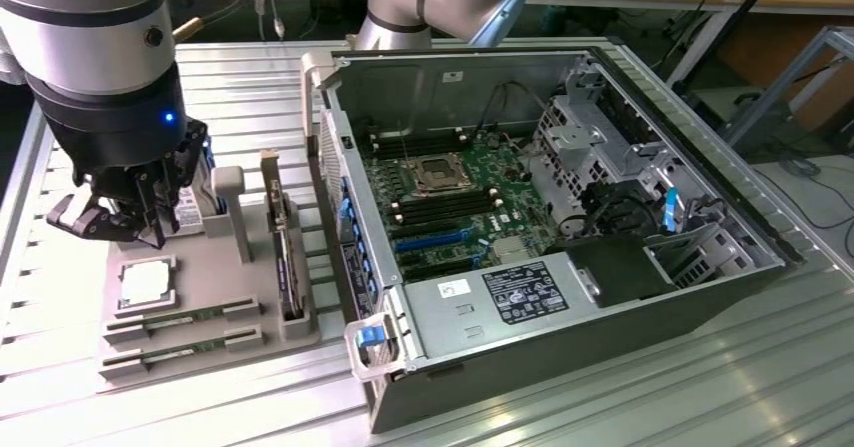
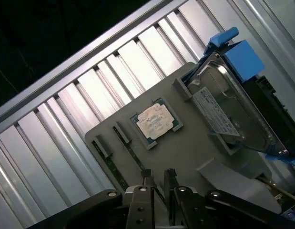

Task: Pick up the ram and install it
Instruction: 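Pick up the ram and move it above insertion slot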

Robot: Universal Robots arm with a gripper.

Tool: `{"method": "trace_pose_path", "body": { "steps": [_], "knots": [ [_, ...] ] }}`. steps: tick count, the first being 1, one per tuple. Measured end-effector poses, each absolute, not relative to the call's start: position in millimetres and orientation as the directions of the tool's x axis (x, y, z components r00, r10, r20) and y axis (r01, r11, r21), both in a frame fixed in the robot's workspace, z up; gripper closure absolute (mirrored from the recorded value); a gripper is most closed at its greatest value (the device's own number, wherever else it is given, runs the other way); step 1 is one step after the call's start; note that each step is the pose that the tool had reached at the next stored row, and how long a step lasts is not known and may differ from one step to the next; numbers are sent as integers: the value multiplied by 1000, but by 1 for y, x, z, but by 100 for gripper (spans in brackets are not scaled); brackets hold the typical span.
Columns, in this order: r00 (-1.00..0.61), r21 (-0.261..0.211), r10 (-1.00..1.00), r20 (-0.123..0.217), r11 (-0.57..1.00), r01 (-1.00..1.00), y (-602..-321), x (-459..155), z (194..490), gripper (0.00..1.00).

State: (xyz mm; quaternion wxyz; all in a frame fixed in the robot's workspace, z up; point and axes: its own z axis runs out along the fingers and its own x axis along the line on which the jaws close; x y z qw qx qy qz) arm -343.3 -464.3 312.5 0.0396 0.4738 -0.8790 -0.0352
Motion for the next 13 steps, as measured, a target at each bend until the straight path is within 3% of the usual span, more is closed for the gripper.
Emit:
{"method": "trace_pose_path", "body": {
  "steps": [13],
  "knots": [
    [-327, 100, -944, 37, 329, -939, -464, -343, 292, 76]
  ]
}}
